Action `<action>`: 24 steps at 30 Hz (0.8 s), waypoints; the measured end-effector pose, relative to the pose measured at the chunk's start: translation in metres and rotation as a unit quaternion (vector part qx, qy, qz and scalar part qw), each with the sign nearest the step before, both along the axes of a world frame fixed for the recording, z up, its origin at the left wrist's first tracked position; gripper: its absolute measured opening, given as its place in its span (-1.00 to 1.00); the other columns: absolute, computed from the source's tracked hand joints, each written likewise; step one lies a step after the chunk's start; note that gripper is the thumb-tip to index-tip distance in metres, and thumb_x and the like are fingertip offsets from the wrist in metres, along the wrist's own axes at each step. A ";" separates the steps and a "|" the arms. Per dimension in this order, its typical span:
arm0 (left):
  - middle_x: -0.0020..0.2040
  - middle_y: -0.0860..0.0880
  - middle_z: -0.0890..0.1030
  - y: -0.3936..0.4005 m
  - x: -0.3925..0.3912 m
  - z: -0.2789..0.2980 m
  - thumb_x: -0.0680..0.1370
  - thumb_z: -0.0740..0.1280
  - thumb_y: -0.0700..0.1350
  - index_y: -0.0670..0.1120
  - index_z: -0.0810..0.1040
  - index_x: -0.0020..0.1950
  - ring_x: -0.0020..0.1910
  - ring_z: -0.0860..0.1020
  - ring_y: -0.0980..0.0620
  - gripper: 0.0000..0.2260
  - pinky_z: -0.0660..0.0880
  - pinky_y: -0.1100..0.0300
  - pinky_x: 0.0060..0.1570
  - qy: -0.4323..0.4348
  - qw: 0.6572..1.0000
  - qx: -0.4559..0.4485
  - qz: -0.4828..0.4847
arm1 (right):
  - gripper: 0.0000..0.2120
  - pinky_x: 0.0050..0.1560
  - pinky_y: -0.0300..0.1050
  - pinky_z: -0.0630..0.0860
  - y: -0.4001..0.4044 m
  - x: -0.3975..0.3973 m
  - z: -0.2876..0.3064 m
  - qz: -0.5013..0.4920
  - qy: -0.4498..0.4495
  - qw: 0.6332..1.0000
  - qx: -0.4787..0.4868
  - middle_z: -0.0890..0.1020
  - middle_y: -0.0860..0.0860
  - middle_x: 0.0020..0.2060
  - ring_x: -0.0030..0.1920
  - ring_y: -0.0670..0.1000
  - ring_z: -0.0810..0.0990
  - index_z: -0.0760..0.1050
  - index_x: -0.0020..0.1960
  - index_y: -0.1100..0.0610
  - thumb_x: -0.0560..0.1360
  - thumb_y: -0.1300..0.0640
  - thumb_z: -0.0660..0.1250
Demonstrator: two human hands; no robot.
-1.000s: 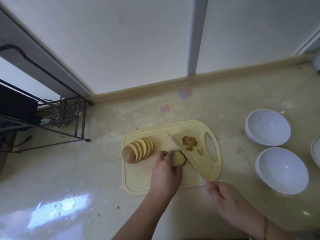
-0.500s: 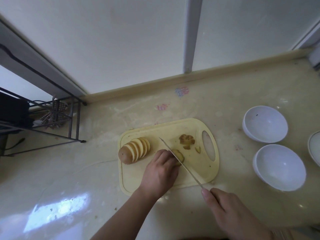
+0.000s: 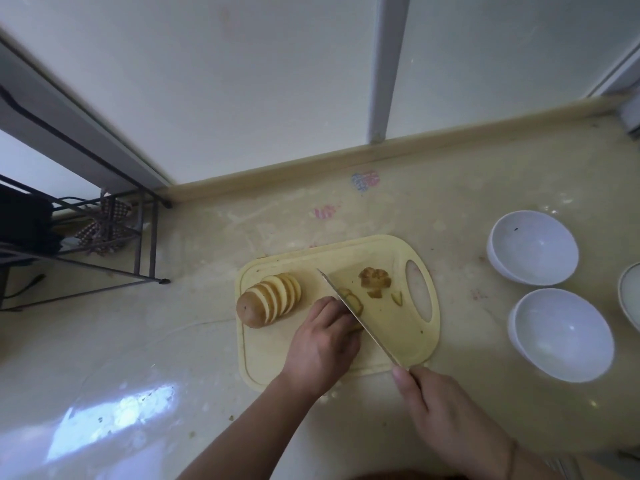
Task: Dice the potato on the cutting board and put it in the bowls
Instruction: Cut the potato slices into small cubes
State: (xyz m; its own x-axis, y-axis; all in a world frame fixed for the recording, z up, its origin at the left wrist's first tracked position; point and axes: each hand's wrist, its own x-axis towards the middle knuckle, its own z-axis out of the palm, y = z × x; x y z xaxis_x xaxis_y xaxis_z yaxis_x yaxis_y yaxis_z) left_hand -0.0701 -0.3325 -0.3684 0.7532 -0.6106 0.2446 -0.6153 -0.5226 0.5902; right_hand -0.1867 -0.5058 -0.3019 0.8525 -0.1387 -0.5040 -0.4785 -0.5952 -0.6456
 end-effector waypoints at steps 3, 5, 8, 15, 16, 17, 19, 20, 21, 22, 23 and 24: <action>0.10 -0.05 0.61 0.002 0.001 0.001 0.48 0.49 -0.24 -0.14 0.68 0.10 0.10 0.56 -0.09 -0.80 0.54 0.12 0.09 -0.011 1.000 0.004 -0.012 | -0.53 -0.21 -0.07 0.34 -0.003 0.016 0.002 -0.010 -0.006 1.000 0.022 0.48 -0.02 -0.46 -0.38 -0.09 0.48 0.32 -0.35 0.00 0.54 -0.29 -0.04; 0.06 -0.06 0.60 0.005 0.001 -0.001 0.51 0.48 -0.20 -0.17 0.67 0.06 0.08 0.56 -0.09 -0.85 0.55 0.11 0.05 -0.020 1.000 0.005 -0.011 | -0.53 -0.24 -0.09 0.36 -0.010 0.017 0.005 -0.031 -0.003 0.999 0.037 0.45 -0.01 -0.51 -0.42 -0.12 0.46 0.30 -0.39 0.00 0.60 -0.23 0.04; 0.02 -0.08 0.59 0.010 -0.004 -0.003 0.52 0.48 -0.21 -0.19 0.67 0.00 0.05 0.57 -0.09 -0.90 0.55 0.12 0.03 -0.025 1.000 -0.002 0.010 | -0.43 -0.28 -0.19 0.38 -0.014 0.012 0.006 -0.037 0.000 0.998 0.042 0.49 -0.04 -0.53 -0.41 -0.12 0.47 0.29 -0.41 0.03 0.51 -0.40 -0.02; 0.01 -0.05 0.63 0.009 -0.006 -0.003 0.52 0.47 -0.23 -0.16 0.70 0.01 0.03 0.58 -0.08 -0.91 0.54 0.12 0.03 -0.018 1.000 -0.006 0.015 | -0.03 -0.05 -0.05 0.49 -0.003 -0.003 0.015 -0.036 0.025 0.998 0.044 0.65 0.03 -0.35 -0.23 -0.08 0.59 0.55 -0.16 0.20 0.28 -0.63 -0.19; 0.01 -0.05 0.63 0.010 -0.006 -0.004 0.52 0.47 -0.24 -0.16 0.70 0.02 0.03 0.59 -0.08 -0.90 0.54 0.11 0.02 -0.016 1.000 -0.005 0.014 | 0.05 -0.11 -0.07 0.45 0.000 -0.005 0.017 -0.046 0.027 0.998 0.042 0.62 0.01 -0.38 -0.26 -0.11 0.57 0.54 -0.16 0.19 0.20 -0.71 -0.24; 0.00 -0.05 0.64 0.010 -0.005 -0.005 0.51 0.47 -0.25 -0.16 0.70 0.02 0.02 0.59 -0.09 -0.90 0.53 0.10 0.02 -0.016 1.000 -0.006 0.012 | 0.15 -0.17 -0.10 0.39 0.001 -0.007 0.017 -0.060 0.029 0.997 0.041 0.58 0.03 -0.41 -0.28 -0.17 0.56 0.55 -0.16 0.19 0.10 -0.77 -0.30; -0.01 -0.05 0.64 0.011 -0.004 -0.006 0.51 0.48 -0.25 -0.16 0.71 0.01 0.01 0.60 -0.09 -0.90 0.54 0.10 0.01 -0.018 1.000 -0.011 0.006 | 0.17 -0.19 -0.14 0.31 0.003 -0.011 0.019 -0.074 0.029 0.996 0.029 0.51 0.06 -0.45 -0.29 -0.25 0.55 0.56 -0.13 0.18 0.07 -0.78 -0.30; -0.01 -0.05 0.65 0.012 -0.004 -0.006 0.51 0.49 -0.25 -0.16 0.71 0.01 0.01 0.60 -0.09 -0.90 0.54 0.10 0.01 -0.018 1.000 -0.014 0.005 | 0.05 -0.17 -0.14 0.35 0.003 -0.014 0.018 -0.063 0.024 0.998 0.018 0.52 0.06 -0.44 -0.29 -0.21 0.56 0.54 -0.14 0.19 0.21 -0.72 -0.21; -0.01 -0.04 0.65 0.012 -0.004 -0.006 0.50 0.49 -0.25 -0.16 0.71 0.01 0.01 0.60 -0.09 -0.89 0.54 0.10 0.01 -0.017 1.000 -0.016 0.005 | -0.12 -0.13 -0.13 0.40 0.003 -0.018 0.014 -0.052 0.016 0.999 0.001 0.53 0.06 -0.43 -0.28 -0.15 0.58 0.52 -0.17 0.18 0.38 -0.61 -0.09; -0.01 -0.04 0.65 0.011 -0.004 -0.006 0.49 0.50 -0.26 -0.15 0.71 0.01 0.01 0.60 -0.09 -0.88 0.55 0.11 0.01 -0.017 1.000 -0.018 0.006 | -0.26 -0.10 -0.15 0.45 0.001 -0.022 0.013 -0.045 0.018 0.999 -0.010 0.55 0.04 -0.42 -0.27 -0.12 0.58 0.48 -0.21 0.16 0.48 -0.51 -0.02; -0.01 -0.04 0.65 0.011 -0.003 -0.006 0.49 0.50 -0.27 -0.15 0.72 0.01 0.01 0.60 -0.09 -0.88 0.55 0.11 0.01 -0.018 1.000 -0.020 0.006 | -0.28 -0.11 -0.20 0.47 0.000 -0.025 0.012 -0.048 0.024 0.999 -0.001 0.56 -0.01 -0.43 -0.29 -0.13 0.57 0.45 -0.26 0.11 0.47 -0.54 -0.02; -0.01 -0.03 0.65 0.011 -0.003 -0.006 0.48 0.51 -0.27 -0.15 0.72 0.00 0.01 0.60 -0.09 -0.88 0.55 0.10 0.00 -0.019 1.000 -0.021 0.006 | -0.22 -0.14 -0.25 0.46 0.000 -0.027 0.013 -0.040 0.025 0.999 0.002 0.57 -0.10 -0.46 -0.29 -0.18 0.56 0.40 -0.30 0.05 0.36 -0.65 -0.11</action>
